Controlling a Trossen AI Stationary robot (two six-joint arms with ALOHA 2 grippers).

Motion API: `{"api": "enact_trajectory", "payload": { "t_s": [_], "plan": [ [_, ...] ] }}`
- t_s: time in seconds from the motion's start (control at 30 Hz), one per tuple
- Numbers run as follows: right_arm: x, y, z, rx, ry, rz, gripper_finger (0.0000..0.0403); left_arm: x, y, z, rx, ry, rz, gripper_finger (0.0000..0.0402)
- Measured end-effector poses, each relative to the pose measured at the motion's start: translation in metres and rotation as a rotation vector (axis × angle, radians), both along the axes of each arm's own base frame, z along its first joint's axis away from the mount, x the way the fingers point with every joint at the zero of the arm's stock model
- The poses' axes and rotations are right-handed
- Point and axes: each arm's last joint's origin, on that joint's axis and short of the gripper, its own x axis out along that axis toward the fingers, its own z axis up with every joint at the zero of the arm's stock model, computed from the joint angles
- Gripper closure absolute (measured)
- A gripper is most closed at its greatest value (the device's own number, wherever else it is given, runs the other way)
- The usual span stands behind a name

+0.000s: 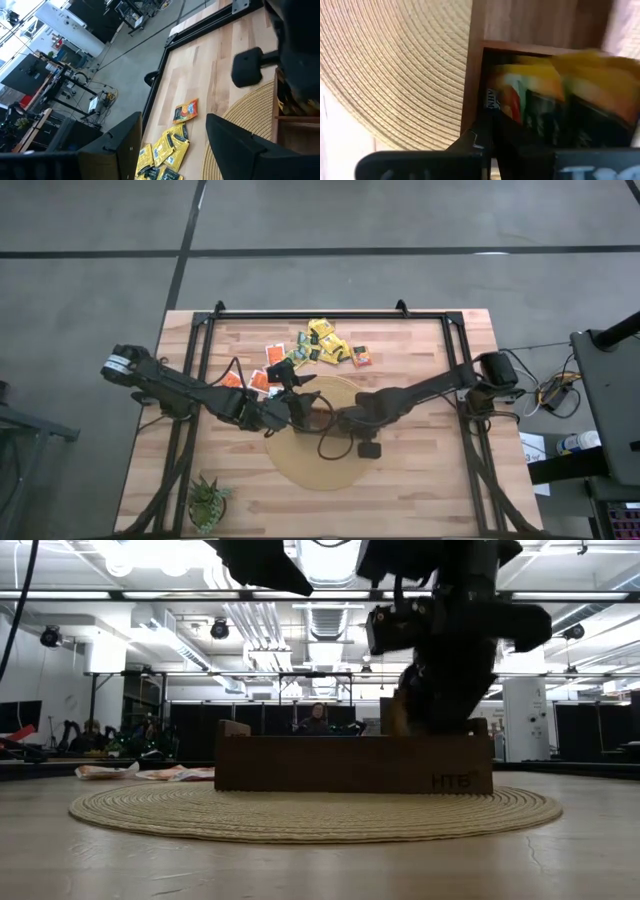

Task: Pick & Place Tea
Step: Put the orange and green tea bag into the wooden organizer

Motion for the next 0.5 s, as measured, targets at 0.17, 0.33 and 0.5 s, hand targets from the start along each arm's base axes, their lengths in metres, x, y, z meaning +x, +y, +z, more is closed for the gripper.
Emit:
{"api": "enact_trajectory", "payload": {
  "t_s": [0.17,0.33,0.5],
  "plan": [
    [-0.005,0.002,0.016,0.007,-0.045,0.001,0.0394,0.0,0.0,0.0,-0.005,0.002,-0.012,0.0187],
    [-0.011,0.008,0.032,-0.066,-0.111,-0.009,0.0394,0.0,0.0,0.0,-0.005,0.002,-0.012,0.0187],
    [-0.017,0.005,0.049,-0.188,-0.196,-0.062,0.0394,0.0,0.0,0.0,-0.005,0.002,-0.011,0.0187]
  ]
}}
